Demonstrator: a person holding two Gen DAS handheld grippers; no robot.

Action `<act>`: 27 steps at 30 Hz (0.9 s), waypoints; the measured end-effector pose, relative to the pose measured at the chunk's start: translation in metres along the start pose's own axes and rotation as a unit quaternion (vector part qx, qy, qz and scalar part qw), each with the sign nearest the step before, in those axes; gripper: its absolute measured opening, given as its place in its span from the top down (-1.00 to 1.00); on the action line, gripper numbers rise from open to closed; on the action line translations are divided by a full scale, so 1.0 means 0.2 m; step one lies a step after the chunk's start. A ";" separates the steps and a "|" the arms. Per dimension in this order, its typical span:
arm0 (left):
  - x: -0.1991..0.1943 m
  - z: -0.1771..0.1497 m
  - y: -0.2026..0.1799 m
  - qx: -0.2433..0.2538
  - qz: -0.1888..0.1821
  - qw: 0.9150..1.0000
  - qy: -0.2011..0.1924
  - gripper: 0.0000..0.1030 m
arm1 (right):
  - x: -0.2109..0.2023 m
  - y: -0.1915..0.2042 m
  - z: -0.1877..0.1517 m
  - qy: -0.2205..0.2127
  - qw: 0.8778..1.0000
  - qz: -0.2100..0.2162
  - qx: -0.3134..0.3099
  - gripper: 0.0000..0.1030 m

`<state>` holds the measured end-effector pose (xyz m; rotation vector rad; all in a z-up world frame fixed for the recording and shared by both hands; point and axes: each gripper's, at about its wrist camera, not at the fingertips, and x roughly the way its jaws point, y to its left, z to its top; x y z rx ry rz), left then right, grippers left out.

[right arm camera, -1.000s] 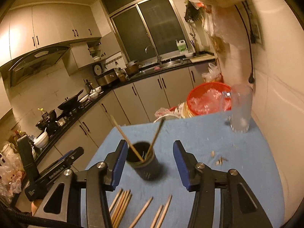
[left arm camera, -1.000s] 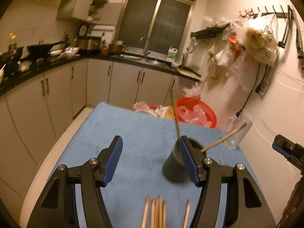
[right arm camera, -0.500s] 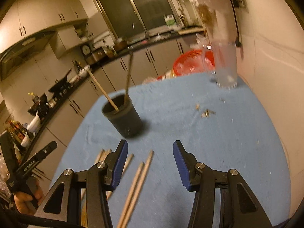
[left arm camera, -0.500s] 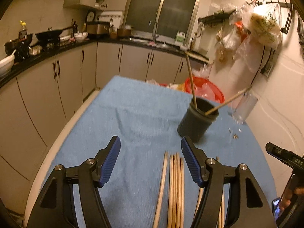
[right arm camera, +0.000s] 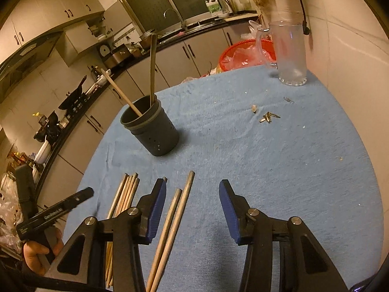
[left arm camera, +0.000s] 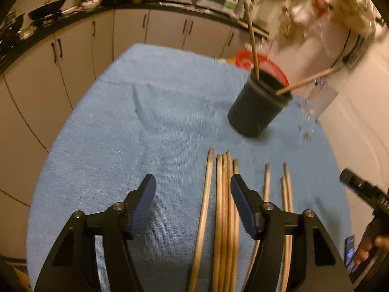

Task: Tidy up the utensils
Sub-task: 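Open the left tool and move it back over the chopstick row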

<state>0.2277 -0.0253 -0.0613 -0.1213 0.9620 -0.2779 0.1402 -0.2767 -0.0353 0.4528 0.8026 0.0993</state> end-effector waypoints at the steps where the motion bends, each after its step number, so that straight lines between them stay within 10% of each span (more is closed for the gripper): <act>1: 0.03 0.00 -0.01 0.010 0.006 1.000 0.008 0.01 | 0.01 0.00 0.00 0.002 1.000 -0.002 -0.001 0.05; 27: 0.28 0.03 -0.10 0.104 0.010 0.993 0.059 0.20 | 0.24 0.04 -0.08 0.027 0.999 -0.010 0.016 0.05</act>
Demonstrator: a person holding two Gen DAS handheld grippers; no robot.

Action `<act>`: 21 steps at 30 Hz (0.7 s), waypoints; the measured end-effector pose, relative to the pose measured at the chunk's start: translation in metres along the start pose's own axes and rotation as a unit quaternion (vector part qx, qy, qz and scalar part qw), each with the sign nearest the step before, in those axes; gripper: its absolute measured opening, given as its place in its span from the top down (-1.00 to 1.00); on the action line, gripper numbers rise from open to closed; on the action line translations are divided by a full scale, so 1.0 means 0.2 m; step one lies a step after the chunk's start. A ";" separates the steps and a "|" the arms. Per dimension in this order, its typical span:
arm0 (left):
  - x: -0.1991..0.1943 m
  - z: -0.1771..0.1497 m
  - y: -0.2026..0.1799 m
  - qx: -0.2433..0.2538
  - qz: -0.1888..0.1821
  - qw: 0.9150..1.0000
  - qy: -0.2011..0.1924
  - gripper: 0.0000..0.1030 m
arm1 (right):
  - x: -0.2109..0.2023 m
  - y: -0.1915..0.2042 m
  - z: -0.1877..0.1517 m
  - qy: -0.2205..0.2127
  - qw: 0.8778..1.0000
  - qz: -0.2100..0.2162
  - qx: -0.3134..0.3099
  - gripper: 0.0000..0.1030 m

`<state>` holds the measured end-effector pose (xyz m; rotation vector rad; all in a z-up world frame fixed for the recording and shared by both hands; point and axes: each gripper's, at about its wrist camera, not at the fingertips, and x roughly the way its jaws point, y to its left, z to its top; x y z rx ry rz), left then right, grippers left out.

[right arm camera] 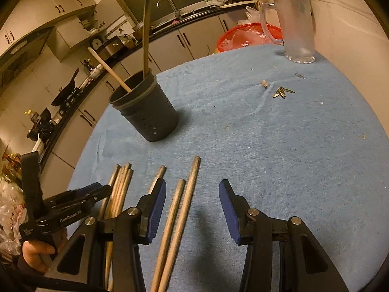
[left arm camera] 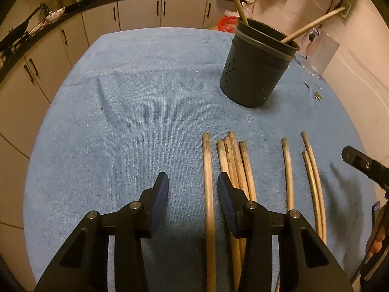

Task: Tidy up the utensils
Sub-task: 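Open the left tool and move it back over the chopstick row, then close the left tool on another wooden chopstick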

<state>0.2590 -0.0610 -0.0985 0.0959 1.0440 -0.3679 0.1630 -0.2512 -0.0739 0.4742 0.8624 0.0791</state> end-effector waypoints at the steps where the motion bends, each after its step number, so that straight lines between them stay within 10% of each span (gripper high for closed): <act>1: 0.00 0.00 0.00 0.004 0.001 1.000 -0.002 0.20 | 0.01 0.00 0.00 0.002 1.000 -0.002 -0.001 0.05; 21: 0.11 0.22 0.07 -0.008 -0.014 0.999 0.043 0.34 | 0.30 -0.09 0.20 0.116 0.992 -0.002 0.041 0.43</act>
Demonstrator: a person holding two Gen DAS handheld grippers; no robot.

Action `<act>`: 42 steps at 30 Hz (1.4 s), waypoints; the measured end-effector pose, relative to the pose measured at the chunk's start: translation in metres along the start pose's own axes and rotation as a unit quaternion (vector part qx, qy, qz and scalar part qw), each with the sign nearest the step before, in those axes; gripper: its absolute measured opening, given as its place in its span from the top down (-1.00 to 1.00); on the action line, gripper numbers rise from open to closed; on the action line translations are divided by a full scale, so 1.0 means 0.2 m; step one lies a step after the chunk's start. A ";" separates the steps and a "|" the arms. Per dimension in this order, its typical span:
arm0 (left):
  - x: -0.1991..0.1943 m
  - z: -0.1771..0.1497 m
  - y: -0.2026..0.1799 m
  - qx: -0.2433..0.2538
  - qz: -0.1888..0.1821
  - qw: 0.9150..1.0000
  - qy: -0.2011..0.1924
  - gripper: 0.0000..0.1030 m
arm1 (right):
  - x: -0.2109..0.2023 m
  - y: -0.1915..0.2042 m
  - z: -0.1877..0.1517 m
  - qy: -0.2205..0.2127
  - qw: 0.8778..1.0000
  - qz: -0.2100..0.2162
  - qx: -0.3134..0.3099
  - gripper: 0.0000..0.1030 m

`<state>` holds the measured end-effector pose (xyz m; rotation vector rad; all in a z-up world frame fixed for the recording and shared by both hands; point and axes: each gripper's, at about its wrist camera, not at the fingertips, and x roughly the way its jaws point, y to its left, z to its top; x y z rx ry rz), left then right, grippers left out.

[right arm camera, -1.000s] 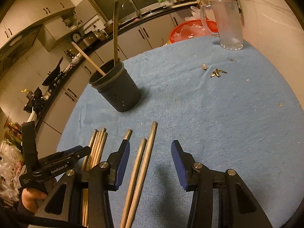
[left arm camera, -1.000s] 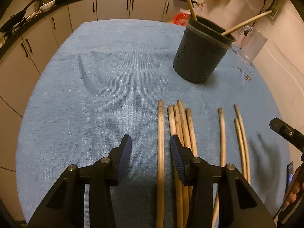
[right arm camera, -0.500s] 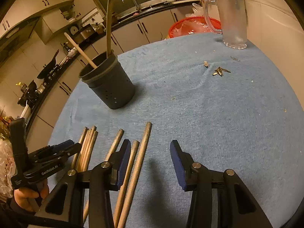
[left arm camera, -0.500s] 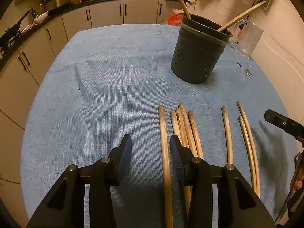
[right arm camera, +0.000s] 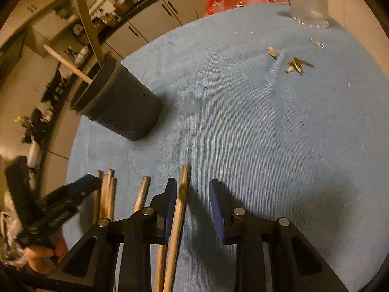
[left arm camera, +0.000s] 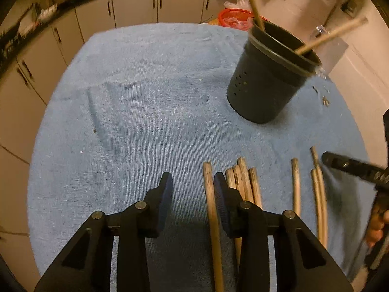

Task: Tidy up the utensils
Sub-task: 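Close the left tool on another wooden chopstick, then carry the chopstick with the left tool and lower it into the holder cup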

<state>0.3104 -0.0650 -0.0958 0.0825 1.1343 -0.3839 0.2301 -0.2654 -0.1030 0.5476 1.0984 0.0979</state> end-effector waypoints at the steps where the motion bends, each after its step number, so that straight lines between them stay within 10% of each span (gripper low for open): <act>1: 0.00 0.01 0.01 -0.006 -0.004 1.000 0.004 0.34 | 0.01 0.02 0.01 0.004 1.000 -0.012 -0.009 0.43; 9: 0.05 0.12 -0.03 -0.003 0.020 0.999 0.039 0.34 | 0.08 0.23 0.03 0.026 0.989 -0.111 -0.093 0.47; 13: 0.07 0.12 -0.09 0.014 0.055 0.997 0.048 0.54 | 0.08 0.23 0.02 0.016 0.986 -0.127 -0.105 0.79; 16: 0.06 0.12 -0.11 0.012 0.049 0.997 0.053 0.84 | 0.06 0.19 0.02 0.010 0.989 -0.112 -0.098 0.83; 33: 0.06 0.08 -0.11 0.006 0.027 0.997 0.069 0.87 | 0.08 0.18 0.04 0.041 0.992 -0.079 -0.093 0.84; 42: -0.13 0.00 -0.09 -0.028 -0.006 1.000 -0.009 0.87 | -0.11 0.24 -0.02 -0.025 0.994 -0.037 -0.100 0.86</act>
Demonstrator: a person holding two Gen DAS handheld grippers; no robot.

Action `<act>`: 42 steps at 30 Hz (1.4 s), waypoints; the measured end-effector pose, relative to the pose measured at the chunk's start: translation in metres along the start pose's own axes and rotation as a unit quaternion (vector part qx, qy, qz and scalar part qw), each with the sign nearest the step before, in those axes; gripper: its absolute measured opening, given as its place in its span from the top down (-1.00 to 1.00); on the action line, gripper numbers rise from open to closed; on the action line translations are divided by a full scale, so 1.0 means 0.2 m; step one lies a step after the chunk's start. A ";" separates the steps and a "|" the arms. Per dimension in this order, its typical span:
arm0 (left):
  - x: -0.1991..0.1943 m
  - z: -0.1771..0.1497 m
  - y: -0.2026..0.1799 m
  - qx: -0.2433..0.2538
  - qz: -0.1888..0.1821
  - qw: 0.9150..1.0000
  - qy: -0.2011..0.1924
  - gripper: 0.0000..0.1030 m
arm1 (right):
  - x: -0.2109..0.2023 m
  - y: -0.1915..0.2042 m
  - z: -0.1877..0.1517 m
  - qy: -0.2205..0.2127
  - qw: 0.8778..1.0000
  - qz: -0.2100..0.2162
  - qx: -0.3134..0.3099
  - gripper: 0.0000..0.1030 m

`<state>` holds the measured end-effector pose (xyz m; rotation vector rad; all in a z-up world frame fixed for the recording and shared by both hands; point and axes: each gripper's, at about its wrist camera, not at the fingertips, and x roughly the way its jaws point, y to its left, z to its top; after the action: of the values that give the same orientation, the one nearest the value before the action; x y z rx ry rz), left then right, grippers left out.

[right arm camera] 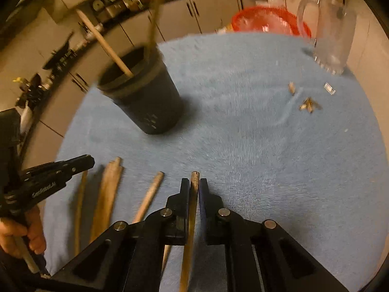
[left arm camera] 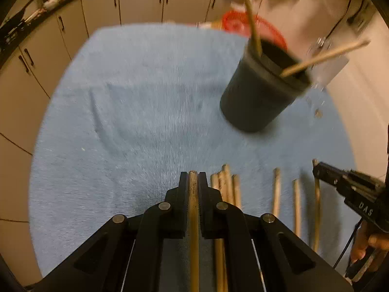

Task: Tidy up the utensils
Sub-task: 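Carry the chopstick with the left tool and lower it into the holder cup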

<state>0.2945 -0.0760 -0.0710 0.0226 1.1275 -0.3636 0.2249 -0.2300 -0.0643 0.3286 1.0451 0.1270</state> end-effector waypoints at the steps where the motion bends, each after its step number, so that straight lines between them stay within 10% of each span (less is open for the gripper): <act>1: -0.06 0.00 0.00 -0.001 -0.006 1.000 -0.016 0.87 | -0.06 0.01 0.00 -0.013 1.000 0.007 0.000 0.86; 21: -0.80 -0.10 -0.12 -0.003 -0.018 0.969 -0.245 0.87 | -0.87 0.21 -0.17 -0.254 0.965 0.059 0.015 0.86; 42: -0.97 -0.08 -0.15 -0.021 -0.020 0.958 -0.286 0.87 | -0.95 0.25 -0.14 -0.269 0.960 0.076 -0.019 0.86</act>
<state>0.1986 -0.0488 0.0985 -0.1365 0.5611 -0.3520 0.1080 -0.2255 0.0969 0.3822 0.4778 0.1833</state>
